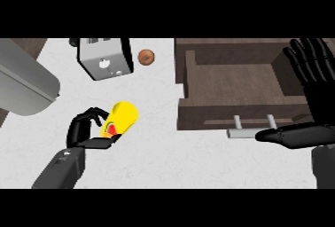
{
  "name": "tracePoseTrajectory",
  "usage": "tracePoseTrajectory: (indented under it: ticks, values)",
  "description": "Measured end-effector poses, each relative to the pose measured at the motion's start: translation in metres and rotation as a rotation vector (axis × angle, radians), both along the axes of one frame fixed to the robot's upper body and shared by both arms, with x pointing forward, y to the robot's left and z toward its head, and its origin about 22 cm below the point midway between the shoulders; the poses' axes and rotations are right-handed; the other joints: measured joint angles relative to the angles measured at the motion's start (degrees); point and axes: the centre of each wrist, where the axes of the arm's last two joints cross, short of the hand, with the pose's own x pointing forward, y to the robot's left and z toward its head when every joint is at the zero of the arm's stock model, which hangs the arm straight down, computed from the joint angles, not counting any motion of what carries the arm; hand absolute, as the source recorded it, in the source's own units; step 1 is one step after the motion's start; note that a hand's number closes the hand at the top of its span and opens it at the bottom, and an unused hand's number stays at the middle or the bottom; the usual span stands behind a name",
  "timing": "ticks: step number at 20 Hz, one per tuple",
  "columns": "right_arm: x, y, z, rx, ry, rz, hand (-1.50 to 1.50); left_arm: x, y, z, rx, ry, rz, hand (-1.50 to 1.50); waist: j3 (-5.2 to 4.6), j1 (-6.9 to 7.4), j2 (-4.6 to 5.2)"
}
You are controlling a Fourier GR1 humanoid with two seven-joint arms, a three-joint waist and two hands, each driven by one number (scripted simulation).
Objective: Pick up the cup, place it into the drawer and close the drawer
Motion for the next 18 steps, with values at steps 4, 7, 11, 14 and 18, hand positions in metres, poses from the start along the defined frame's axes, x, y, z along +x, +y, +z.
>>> tracePoseTrajectory:
  ticks: [4, 7, 11, 14, 18]
  values:
    - [-0.002, -0.006, -0.003, 0.004, -0.004, -0.009, -1.50, 0.001, -0.005, 0.000, -0.099, -0.064, 0.108, 1.50, 0.04, 0.11, -0.16]
    - [-0.007, -0.007, -0.004, 0.002, 0.006, -0.008, -1.50, 0.011, -0.009, 0.008, -0.133, -0.109, 0.088, 1.50, 0.09, 0.15, -0.34]
    - [-0.008, -0.006, -0.006, -0.007, 0.016, -0.012, -1.50, 0.043, -0.030, 0.037, -0.151, -0.176, -0.013, 1.50, 0.20, 0.70, -0.68]
    - [-0.010, -0.011, -0.007, -0.012, 0.021, -0.024, -1.50, 0.066, -0.046, 0.064, -0.161, -0.237, -0.077, 1.50, 0.26, 1.24, -0.94]
    - [-0.010, -0.015, -0.009, -0.016, 0.019, -0.041, -1.50, 0.092, -0.082, 0.106, -0.162, -0.288, -0.180, 1.50, 0.31, 1.71, -1.17]
